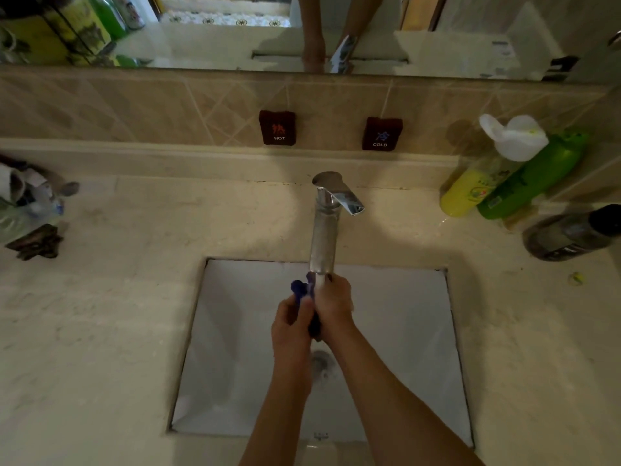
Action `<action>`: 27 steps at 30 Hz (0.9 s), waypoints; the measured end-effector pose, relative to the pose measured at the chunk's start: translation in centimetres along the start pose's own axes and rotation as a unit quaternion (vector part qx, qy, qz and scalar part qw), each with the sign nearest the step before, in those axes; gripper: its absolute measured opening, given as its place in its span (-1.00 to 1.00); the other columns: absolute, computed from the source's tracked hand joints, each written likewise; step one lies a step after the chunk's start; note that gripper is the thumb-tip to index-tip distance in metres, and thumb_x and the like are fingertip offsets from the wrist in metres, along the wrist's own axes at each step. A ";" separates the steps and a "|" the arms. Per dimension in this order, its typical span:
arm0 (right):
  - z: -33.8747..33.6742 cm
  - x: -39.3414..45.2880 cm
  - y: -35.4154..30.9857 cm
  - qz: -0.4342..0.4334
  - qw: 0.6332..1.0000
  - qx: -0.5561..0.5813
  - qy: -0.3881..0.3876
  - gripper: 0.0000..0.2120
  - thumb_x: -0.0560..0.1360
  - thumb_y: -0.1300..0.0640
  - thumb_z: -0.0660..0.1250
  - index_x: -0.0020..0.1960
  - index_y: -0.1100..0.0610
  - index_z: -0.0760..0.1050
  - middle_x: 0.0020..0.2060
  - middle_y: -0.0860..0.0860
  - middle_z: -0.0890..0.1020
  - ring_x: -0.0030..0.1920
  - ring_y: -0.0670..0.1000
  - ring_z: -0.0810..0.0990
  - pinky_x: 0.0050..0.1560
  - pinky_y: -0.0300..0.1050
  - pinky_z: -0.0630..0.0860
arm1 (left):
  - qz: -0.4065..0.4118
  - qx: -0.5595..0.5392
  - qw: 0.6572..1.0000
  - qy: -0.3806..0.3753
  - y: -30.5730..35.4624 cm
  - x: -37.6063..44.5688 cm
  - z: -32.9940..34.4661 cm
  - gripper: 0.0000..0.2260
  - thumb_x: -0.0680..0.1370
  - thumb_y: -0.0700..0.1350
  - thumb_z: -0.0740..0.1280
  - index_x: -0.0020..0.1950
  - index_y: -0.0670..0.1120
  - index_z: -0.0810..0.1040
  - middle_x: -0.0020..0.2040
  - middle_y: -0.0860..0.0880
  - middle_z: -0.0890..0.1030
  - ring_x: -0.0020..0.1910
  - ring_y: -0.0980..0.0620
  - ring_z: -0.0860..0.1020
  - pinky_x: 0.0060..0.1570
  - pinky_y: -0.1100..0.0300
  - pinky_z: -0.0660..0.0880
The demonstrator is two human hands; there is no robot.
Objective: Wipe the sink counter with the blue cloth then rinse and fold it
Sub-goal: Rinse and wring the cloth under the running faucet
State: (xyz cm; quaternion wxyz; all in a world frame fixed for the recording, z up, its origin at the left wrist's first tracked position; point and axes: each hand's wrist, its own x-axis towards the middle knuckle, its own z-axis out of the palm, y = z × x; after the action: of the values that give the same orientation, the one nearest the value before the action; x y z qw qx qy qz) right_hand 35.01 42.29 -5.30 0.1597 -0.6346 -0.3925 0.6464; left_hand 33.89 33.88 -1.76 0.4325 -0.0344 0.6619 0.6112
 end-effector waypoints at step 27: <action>-5.7 -6.1 0.8 -0.053 0.990 -0.006 -0.127 -0.70 0.66 -0.03 0.21 0.13 0.15 0.61 -0.01 0.15 0.72 0.02 0.17 0.70 0.10 0.09 0.64 | 0.204 0.201 0.957 0.046 3.3 -0.8 2.3 -0.91 0.56 -0.08 0.37 -0.12 -0.01 0.64 -0.31 -0.09 0.64 -0.37 0.01 0.62 -0.42 0.22 0.51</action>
State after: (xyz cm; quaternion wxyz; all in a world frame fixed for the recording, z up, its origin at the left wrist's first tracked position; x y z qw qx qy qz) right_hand 41.48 39.20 -1.03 0.1389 -0.5263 -0.4463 0.7103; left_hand 33.69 36.23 1.61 0.2652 0.1609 0.7834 0.5386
